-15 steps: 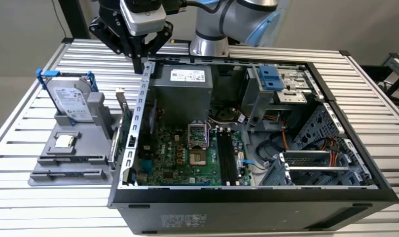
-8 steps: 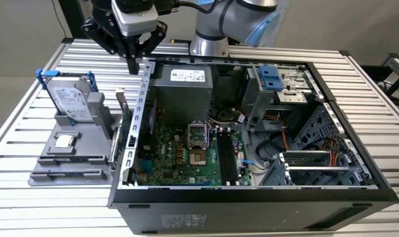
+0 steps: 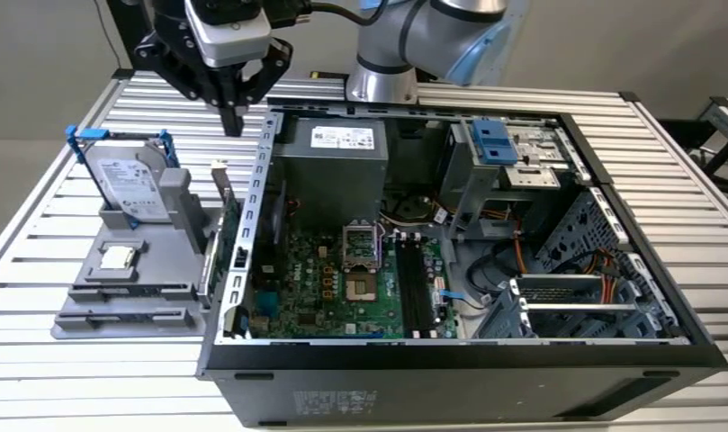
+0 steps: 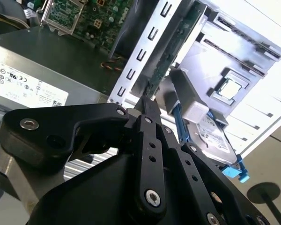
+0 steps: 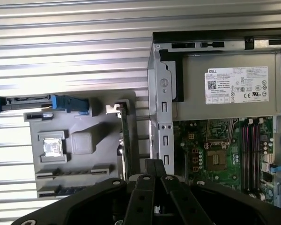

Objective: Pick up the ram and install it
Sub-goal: 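Reach for the ram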

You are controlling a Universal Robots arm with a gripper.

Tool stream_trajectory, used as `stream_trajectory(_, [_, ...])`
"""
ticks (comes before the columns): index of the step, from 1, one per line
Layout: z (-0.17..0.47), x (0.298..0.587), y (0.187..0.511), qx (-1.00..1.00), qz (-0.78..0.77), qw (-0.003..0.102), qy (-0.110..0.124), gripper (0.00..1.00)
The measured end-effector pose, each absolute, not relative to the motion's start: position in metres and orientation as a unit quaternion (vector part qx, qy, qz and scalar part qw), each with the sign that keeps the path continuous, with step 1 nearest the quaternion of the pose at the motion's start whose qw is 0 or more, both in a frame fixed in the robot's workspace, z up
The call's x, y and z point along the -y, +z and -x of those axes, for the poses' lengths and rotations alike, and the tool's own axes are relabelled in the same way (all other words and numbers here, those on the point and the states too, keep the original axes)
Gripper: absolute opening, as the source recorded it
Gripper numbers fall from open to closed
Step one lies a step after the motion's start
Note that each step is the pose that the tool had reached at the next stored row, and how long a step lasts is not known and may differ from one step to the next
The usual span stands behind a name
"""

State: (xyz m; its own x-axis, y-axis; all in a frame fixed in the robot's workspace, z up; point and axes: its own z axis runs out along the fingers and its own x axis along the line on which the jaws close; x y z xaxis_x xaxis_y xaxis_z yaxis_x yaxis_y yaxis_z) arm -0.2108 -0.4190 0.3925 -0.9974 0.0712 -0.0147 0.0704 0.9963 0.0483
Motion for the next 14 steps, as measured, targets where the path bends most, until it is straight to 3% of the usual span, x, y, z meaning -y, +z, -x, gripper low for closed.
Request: stream_trajectory(14, [0.229, 0.422, 0.393, -0.999, -0.035, 0.008, 0.024, 0.0])
